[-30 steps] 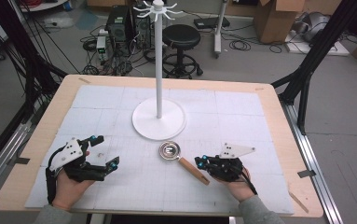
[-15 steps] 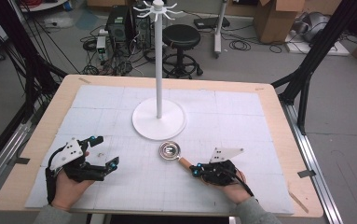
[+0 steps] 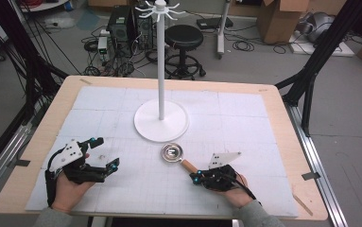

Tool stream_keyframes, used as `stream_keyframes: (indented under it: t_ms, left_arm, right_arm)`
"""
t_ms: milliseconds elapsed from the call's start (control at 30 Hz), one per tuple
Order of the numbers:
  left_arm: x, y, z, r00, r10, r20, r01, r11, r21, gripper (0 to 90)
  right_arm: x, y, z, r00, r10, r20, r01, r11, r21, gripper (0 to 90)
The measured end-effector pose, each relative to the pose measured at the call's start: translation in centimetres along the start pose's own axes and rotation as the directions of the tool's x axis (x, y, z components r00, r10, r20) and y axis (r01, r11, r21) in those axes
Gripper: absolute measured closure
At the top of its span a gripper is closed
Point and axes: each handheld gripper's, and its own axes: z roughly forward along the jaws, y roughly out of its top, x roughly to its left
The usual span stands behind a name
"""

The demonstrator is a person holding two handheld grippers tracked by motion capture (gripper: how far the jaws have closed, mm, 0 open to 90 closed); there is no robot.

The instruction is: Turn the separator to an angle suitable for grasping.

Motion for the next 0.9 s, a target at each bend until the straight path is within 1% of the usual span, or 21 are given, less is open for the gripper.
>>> stream_keyframes:
  t_ms: [33,133,167,233,267,367,433,500,533,600,667,700,733,767,800,833,900]
  left_arm:
    - [0.0,0.0,0.0,1.0000,-0.004,-0.003,0.004,1.0000,-0.001,3.7]
    - [0.0,-0.1,0.0,1.0000,-0.002,-0.003,0.002,1.0000,0.004,3.7]
    - [0.0,-0.1,0.0,1.0000,-0.002,-0.003,0.002,1.0000,0.004,3.7]
    - [0.0,-0.1,0.0,1.0000,-0.001,-0.002,0.001,1.0000,0.004,3.7]
    - [0.0,-0.1,0.0,1.0000,0.000,-0.004,0.000,1.0000,0.004,3.7]
    - [0.1,-0.1,0.0,1.0000,-0.003,-0.002,0.003,1.0000,0.007,3.6]
    - [0.2,-0.1,0.0,0.9997,-0.025,0.003,0.025,0.9997,0.002,3.7]
    - [0.4,-0.1,-0.2,0.9992,-0.040,0.001,0.040,0.9992,-0.007,3.7]
    - [0.4,-0.1,-0.2,0.9992,-0.040,-0.003,0.040,0.9992,-0.009,3.7]
    - [0.5,-0.1,-0.3,0.9991,-0.043,-0.007,0.043,0.9991,-0.008,3.7]
    - [0.6,-0.2,-0.3,0.9991,-0.043,-0.007,0.043,0.9991,-0.008,3.7]
    - [0.6,-0.2,-0.4,0.9991,-0.042,-0.006,0.042,0.9991,-0.007,3.7]
    - [0.6,-0.2,-0.3,0.9991,-0.041,-0.007,0.041,0.9991,-0.006,3.7]
    - [0.5,-0.2,-0.3,0.9991,-0.041,-0.001,0.041,0.9991,0.002,3.7]
    - [0.5,-0.2,-0.3,0.9991,-0.041,-0.001,0.041,0.9991,0.002,3.7]
    - [0.5,-0.2,-0.3,0.9992,-0.039,-0.002,0.039,0.9992,0.004,3.7]
    - [0.5,-0.2,-0.3,0.9993,-0.036,-0.002,0.036,0.9993,0.002,3.7]
  right_arm:
    - [0.0,0.0,0.1,0.9999,-0.006,0.008,0.006,1.000,0.014,90.0]
    - [0.0,0.0,0.1,0.9999,-0.007,0.008,0.007,1.000,0.016,90.0]
    - [0.0,0.0,0.2,0.9998,-0.008,0.020,0.008,1.000,0.023,90.0]
    - [0.1,0.0,0.2,0.9996,-0.003,0.028,0.003,1.000,0.027,90.0]
    - [0.1,0.0,0.2,0.9992,-0.010,0.040,0.008,0.999,0.031,90.0]
    - [0.1,0.0,0.2,0.9992,-0.013,0.037,0.012,0.999,0.035,90.0]
    - [0.0,0.0,0.2,0.9992,-0.016,0.037,0.015,0.999,0.035,90.0]
    - [0.0,0.0,0.2,0.9985,-0.024,0.050,0.022,0.999,0.038,90.0]
    - [-0.1,0.1,0.1,0.9967,-0.035,0.073,0.031,0.998,0.046,90.0]
    - [-0.2,0.0,0.0,0.9968,-0.031,0.074,0.027,0.999,0.046,90.0]
    - [-0.4,0.0,-0.2,0.9951,-0.024,0.096,0.019,0.999,0.050,90.0]
    - [-0.7,0.0,-0.3,0.9938,-0.007,0.111,0.002,0.999,0.045,90.0]
    - [-0.7,0.0,-0.3,0.9938,-0.007,0.111,0.002,0.999,0.045,90.0]
    - [-0.9,0.0,-0.5,0.9918,-0.003,0.128,-0.003,0.999,0.044,90.0]
    - [-0.9,0.0,-0.5,0.9918,-0.003,0.128,-0.003,0.999,0.044,90.0]
    - [-1.1,0.0,-0.6,0.9899,0.007,0.141,-0.013,0.999,0.043,90.0]
    - [-1.3,0.0,-0.7,0.9890,0.005,0.148,-0.012,0.999,0.045,90.0]
